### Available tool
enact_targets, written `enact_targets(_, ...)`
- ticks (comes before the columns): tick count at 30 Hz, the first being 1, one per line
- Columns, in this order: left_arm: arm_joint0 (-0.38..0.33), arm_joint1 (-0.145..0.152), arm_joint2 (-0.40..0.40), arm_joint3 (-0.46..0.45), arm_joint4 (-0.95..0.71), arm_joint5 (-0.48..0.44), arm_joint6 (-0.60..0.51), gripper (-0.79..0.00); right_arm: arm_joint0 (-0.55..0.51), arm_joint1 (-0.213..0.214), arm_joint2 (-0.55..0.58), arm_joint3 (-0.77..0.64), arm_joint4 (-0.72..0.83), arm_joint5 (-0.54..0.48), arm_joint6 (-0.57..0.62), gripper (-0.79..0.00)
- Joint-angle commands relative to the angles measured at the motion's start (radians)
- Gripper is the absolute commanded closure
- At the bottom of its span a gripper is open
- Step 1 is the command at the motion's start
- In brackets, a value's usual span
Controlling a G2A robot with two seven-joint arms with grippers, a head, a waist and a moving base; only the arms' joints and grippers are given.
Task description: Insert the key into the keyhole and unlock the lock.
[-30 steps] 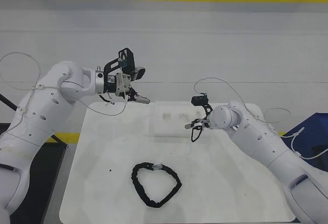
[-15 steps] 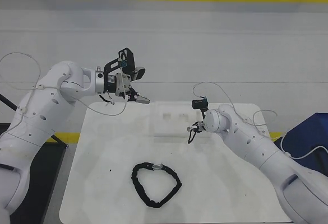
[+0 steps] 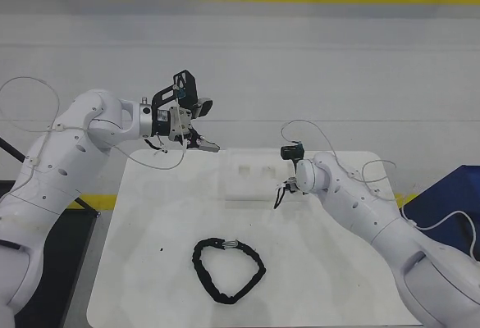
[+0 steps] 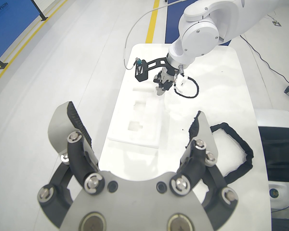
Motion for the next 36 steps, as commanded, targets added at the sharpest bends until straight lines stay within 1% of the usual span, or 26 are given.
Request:
enact_targets(1,0.000,0.000,0.000,0.000,0.000,0.000,0.000,-0.785,0.001,-0.006,0.002,0.010,-0.003,-0.003,-0.001,-0.342)
enact_targets(5,0.000,0.000,0.000,0.000,0.000,0.000,0.000,-0.785,0.004,-0.020,-0.002,0.035,-0.024,0.008,0.003,-0.320)
enact_targets(7,0.000,0.000,0.000,0.000,0.000,0.000,0.000,-0.785,0.005,-0.027,-0.001,0.046,-0.027,0.004,0.002,-0.289)
enact_targets(10,0.000,0.000,0.000,0.000,0.000,0.000,0.000,-0.785,0.008,-0.038,0.000,0.065,-0.036,0.007,-0.005,-0.289)
enact_targets(14,0.000,0.000,0.000,0.000,0.000,0.000,0.000,-0.785,0.010,-0.053,0.002,0.091,-0.044,0.005,-0.009,-0.265)
enact_targets(17,0.000,0.000,0.000,0.000,0.000,0.000,0.000,-0.785,0.011,-0.062,0.006,0.117,-0.045,-0.002,-0.014,-0.231)
enact_targets(20,0.000,0.000,0.000,0.000,0.000,0.000,0.000,-0.785,0.013,-0.072,0.012,0.147,-0.043,-0.013,-0.019,-0.222)
enact_targets(24,0.000,0.000,0.000,0.000,0.000,0.000,0.000,-0.785,0.018,-0.086,0.015,0.173,-0.049,-0.017,-0.019,-0.105)
enact_targets(25,0.000,0.000,0.000,0.000,0.000,0.000,0.000,-0.785,0.019,-0.089,0.015,0.178,-0.052,-0.014,-0.019,-0.062)
enact_targets(27,0.000,0.000,0.000,0.000,0.000,0.000,0.000,-0.785,0.021,-0.095,0.017,0.184,-0.057,-0.011,-0.019,0.000)
enact_targets(36,0.000,0.000,0.000,0.000,0.000,0.000,0.000,-0.785,0.027,-0.112,0.035,0.215,-0.070,-0.006,-0.014,0.000)
